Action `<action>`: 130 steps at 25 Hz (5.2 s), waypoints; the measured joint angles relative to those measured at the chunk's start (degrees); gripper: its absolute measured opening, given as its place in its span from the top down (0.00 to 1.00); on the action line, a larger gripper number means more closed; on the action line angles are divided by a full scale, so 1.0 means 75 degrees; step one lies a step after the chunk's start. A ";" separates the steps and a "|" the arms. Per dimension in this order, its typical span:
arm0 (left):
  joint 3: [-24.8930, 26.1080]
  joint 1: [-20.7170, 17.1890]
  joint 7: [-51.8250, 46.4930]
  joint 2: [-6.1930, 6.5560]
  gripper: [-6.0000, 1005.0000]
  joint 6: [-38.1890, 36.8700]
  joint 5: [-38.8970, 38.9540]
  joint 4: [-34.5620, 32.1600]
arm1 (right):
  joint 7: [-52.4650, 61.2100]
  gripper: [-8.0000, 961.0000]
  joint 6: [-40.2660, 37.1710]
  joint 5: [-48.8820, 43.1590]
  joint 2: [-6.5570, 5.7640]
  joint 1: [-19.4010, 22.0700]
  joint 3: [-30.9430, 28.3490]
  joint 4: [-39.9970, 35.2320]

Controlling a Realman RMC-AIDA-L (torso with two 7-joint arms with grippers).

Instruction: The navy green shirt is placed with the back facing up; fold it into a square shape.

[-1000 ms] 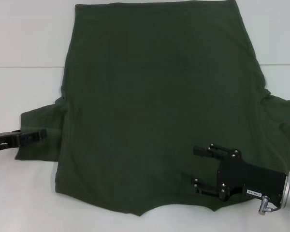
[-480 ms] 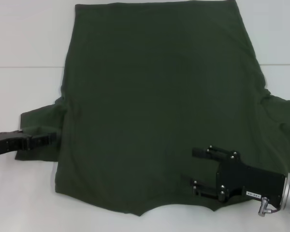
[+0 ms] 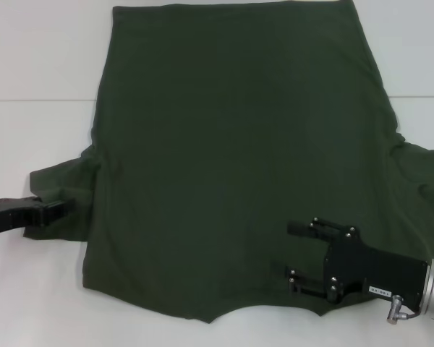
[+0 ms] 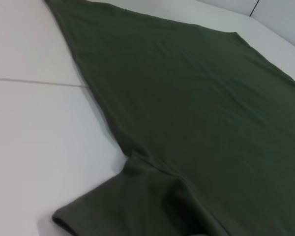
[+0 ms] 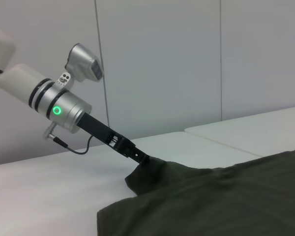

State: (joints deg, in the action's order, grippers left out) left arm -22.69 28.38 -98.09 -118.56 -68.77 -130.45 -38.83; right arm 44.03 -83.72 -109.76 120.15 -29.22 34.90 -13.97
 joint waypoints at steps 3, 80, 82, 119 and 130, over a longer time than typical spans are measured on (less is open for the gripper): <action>-0.0008 0.0012 0.0001 -0.0001 0.56 0.0038 -0.0008 0.0001 | 0.0001 0.19 -0.0026 0.0000 0.0000 -0.0002 0.0000 -0.0001; -0.1079 0.0149 -0.1358 -0.0123 0.20 -0.1829 0.1884 0.0409 | 0.0216 0.19 -0.0171 0.0041 -0.0005 0.0293 -0.0260 0.0003; -0.1046 -0.0161 0.0141 -0.0272 0.14 -0.2238 0.1924 0.0201 | 0.0478 0.19 -0.0171 0.0051 -0.0021 0.0329 -0.0415 -0.0052; -0.0978 -0.1206 0.4797 -0.0721 0.14 -0.4083 0.1386 -0.0126 | 1.4384 0.19 0.0042 -0.7654 -0.0473 -0.1319 -0.0288 -0.7183; -0.0931 -0.1203 0.4817 -0.0715 0.14 -0.4013 0.1407 -0.0034 | 1.4161 0.20 0.1458 -0.7309 -0.0729 -0.1662 0.0253 -0.5058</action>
State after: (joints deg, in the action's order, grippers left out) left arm -29.68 19.36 -61.96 -123.92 -98.87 -119.89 -39.09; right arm 150.24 -72.79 -164.57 114.68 -41.68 36.80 -51.91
